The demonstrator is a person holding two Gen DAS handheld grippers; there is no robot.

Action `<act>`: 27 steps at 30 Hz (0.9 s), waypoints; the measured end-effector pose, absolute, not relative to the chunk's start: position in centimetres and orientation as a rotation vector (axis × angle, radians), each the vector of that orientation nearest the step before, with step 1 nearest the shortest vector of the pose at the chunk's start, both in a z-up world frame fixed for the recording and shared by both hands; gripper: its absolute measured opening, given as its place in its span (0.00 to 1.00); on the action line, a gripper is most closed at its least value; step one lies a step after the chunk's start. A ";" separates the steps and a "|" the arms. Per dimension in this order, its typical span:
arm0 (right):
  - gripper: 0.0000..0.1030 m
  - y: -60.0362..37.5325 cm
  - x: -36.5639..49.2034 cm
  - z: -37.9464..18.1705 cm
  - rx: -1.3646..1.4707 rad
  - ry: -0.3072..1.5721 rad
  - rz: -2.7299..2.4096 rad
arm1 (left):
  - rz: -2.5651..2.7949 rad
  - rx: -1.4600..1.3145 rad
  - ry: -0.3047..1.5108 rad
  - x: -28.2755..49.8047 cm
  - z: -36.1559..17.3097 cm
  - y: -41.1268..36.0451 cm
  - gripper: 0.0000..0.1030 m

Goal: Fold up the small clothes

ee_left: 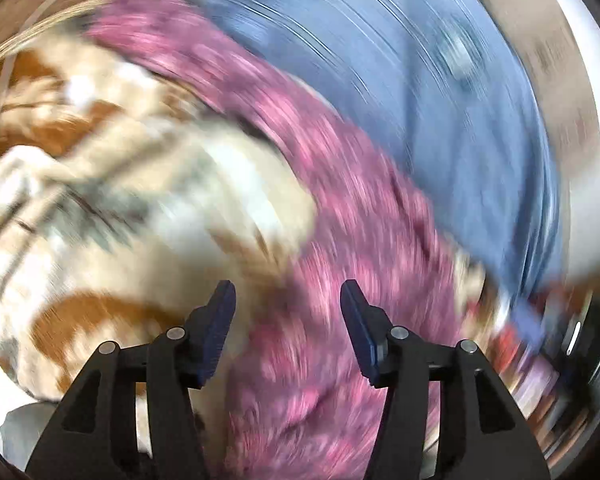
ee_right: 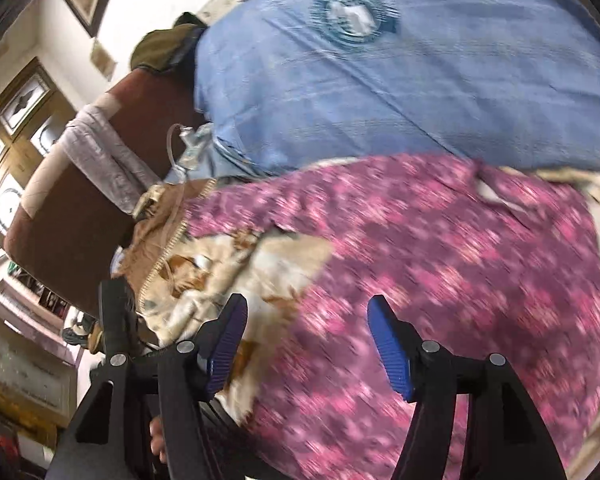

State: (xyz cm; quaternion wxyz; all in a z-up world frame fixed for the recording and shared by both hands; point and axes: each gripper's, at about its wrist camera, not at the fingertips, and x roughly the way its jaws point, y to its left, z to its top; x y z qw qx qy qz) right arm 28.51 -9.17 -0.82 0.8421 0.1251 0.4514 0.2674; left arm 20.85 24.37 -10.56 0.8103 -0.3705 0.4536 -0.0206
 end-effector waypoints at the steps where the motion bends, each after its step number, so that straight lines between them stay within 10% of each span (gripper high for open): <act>1: 0.64 -8.3 29.0 -0.6 0.265 0.947 0.571 | 0.007 -0.863 0.928 21.6 -10.6 26.8 0.53; 18: 0.67 -3.2 34.5 -9.6 0.417 1.063 0.622 | 0.300 -1.163 0.771 32.6 -17.5 41.7 0.68; 21: 0.68 -3.2 34.3 -10.1 0.413 1.065 0.620 | 0.334 -1.032 0.796 32.7 -15.9 39.9 0.38; 27: 0.67 -3.5 33.5 -10.4 0.443 1.064 0.612 | 0.325 -1.143 0.742 31.8 -17.9 42.0 0.25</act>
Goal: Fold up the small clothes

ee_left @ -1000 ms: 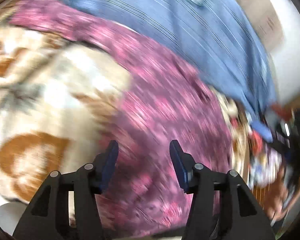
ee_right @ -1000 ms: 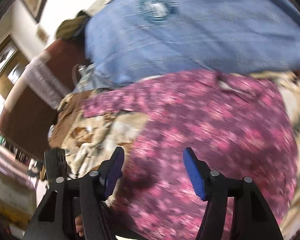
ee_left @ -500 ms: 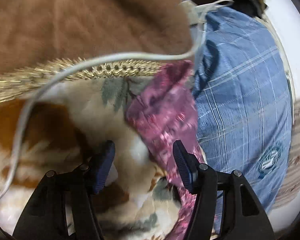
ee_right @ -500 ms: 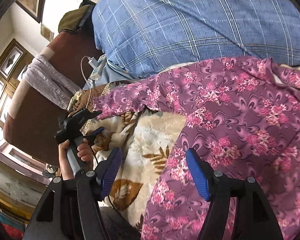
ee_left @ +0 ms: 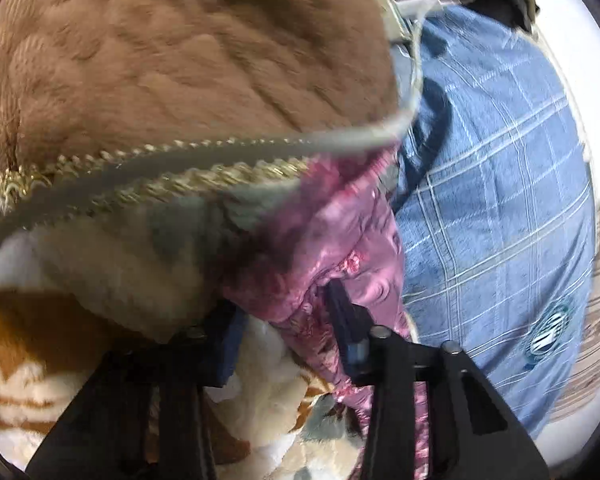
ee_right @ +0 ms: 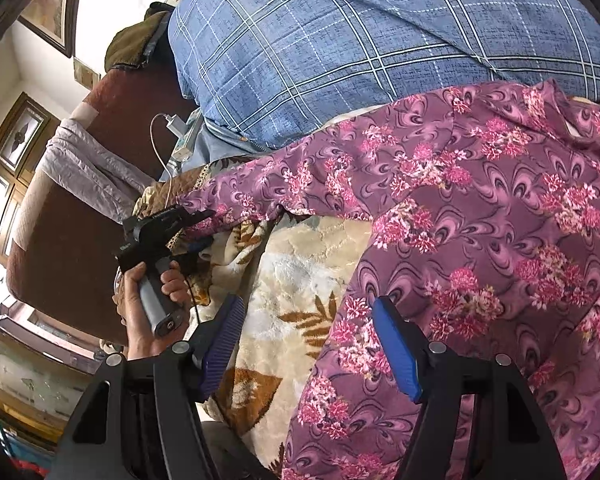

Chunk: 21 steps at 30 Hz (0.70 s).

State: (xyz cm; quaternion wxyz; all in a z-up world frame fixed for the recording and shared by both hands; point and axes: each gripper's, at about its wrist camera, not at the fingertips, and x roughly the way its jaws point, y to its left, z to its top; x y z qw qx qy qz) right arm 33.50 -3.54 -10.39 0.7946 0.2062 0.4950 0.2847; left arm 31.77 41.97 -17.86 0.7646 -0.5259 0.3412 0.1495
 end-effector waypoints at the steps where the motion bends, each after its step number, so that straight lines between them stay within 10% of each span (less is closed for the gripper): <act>1: 0.67 -3.5 33.4 -10.4 0.446 1.064 0.612 | 0.331 -1.125 0.749 31.7 -17.7 41.9 0.19; 2: 0.67 -3.5 33.1 -10.3 0.446 1.065 0.615 | 0.346 -1.090 0.760 31.5 -17.4 41.6 0.06; 21: 0.67 -13.6 30.0 -7.5 0.543 0.942 0.430 | -0.309 -0.052 0.520 23.6 -4.0 13.7 0.04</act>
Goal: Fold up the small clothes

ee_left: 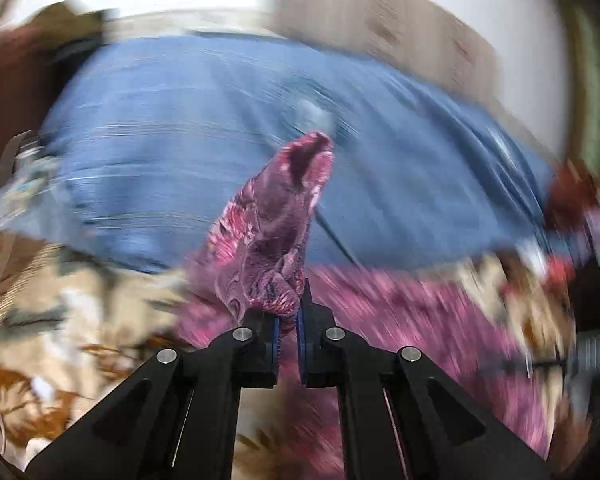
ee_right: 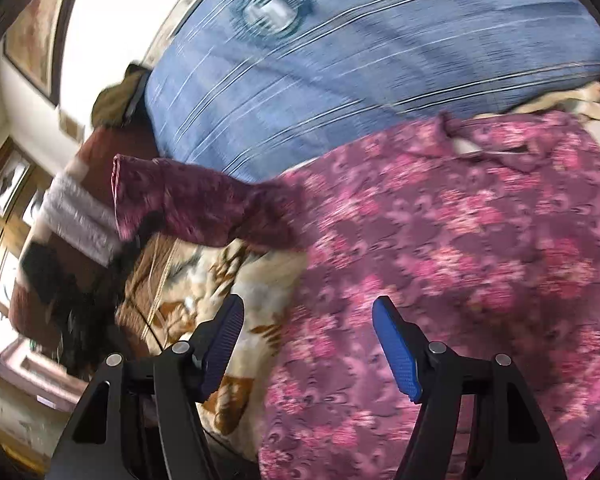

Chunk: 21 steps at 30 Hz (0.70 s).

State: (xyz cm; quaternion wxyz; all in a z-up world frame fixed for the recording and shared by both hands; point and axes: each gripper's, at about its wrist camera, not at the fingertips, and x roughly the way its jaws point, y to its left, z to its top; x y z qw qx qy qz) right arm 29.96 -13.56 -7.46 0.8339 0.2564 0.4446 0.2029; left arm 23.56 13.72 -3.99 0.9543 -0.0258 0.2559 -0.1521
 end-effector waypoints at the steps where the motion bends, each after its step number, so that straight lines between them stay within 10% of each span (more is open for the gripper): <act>1: 0.67 -14.7 30.1 -7.6 0.561 0.938 0.412 | -0.350 -0.019 0.541 23.4 -4.5 12.4 0.04; 18: 0.67 -18.0 32.5 -17.3 0.870 1.133 0.478 | -0.704 0.518 0.754 16.5 -12.2 0.5 0.04; 21: 0.40 -17.5 31.6 -17.1 0.834 1.143 0.507 | -0.707 0.535 0.767 16.8 -12.9 0.5 0.04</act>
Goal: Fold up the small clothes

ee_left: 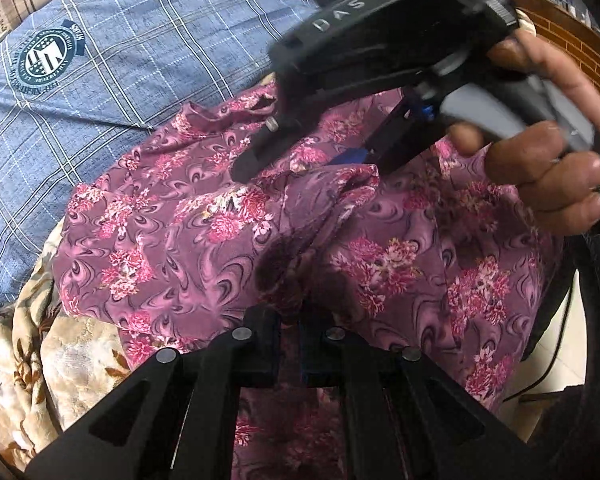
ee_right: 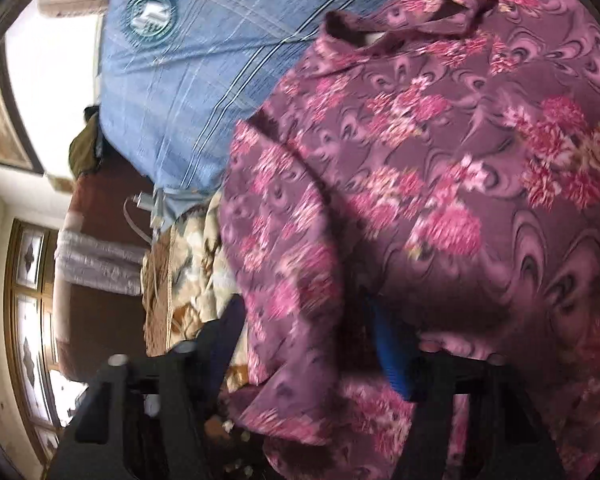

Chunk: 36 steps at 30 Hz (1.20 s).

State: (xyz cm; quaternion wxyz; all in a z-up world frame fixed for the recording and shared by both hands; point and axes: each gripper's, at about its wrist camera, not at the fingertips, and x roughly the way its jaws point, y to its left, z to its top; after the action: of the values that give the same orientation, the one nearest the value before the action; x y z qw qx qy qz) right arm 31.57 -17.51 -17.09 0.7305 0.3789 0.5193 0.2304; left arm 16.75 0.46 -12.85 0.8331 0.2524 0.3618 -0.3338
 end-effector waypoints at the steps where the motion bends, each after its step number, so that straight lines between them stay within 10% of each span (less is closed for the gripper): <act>1: 0.18 -17.2 31.3 -16.9 0.800 1.149 0.512 | -0.712 0.537 0.772 16.9 -13.1 0.4 0.04; 5: 0.08 -17.0 30.4 -14.9 0.702 1.121 0.475 | -0.813 0.392 0.762 16.6 -10.5 1.8 0.11; 7: 0.08 -18.1 29.5 -12.6 0.719 1.058 0.491 | -0.931 0.244 0.722 16.3 -7.9 3.7 0.28; 9: 0.08 -19.6 28.2 -11.0 0.729 1.026 0.487 | -0.985 0.085 0.633 16.5 -5.3 6.6 0.67; 11: 0.08 -20.6 26.9 -10.2 0.714 1.015 0.467 | -0.928 -0.016 0.621 18.0 -4.5 8.7 0.75; 17: 0.14 -22.8 23.3 -15.7 0.689 1.134 0.342 | -0.621 -0.400 0.974 27.6 -10.8 13.0 0.75; 23: 0.40 -24.0 21.8 -17.4 0.785 1.105 0.352 | -0.516 -0.730 1.063 30.4 -14.9 16.2 0.75; 31: 0.10 -24.7 21.0 -16.7 0.683 1.093 0.350 | -0.293 -0.812 1.112 32.9 -17.9 17.0 0.75; 34: 0.15 -24.5 20.7 -17.1 0.649 1.095 0.318 | -0.269 -0.857 1.091 33.4 -18.6 17.5 0.65; 36: 0.12 -24.6 20.9 -17.7 0.648 1.113 0.309 | -0.252 -0.851 1.069 33.4 -18.5 17.4 0.32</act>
State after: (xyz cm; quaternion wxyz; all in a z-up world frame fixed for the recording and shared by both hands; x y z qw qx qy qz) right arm 20.88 -24.59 -17.65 0.7886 0.3007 0.5169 0.1434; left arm 33.43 17.44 -18.45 0.7682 -0.3919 0.4927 -0.1162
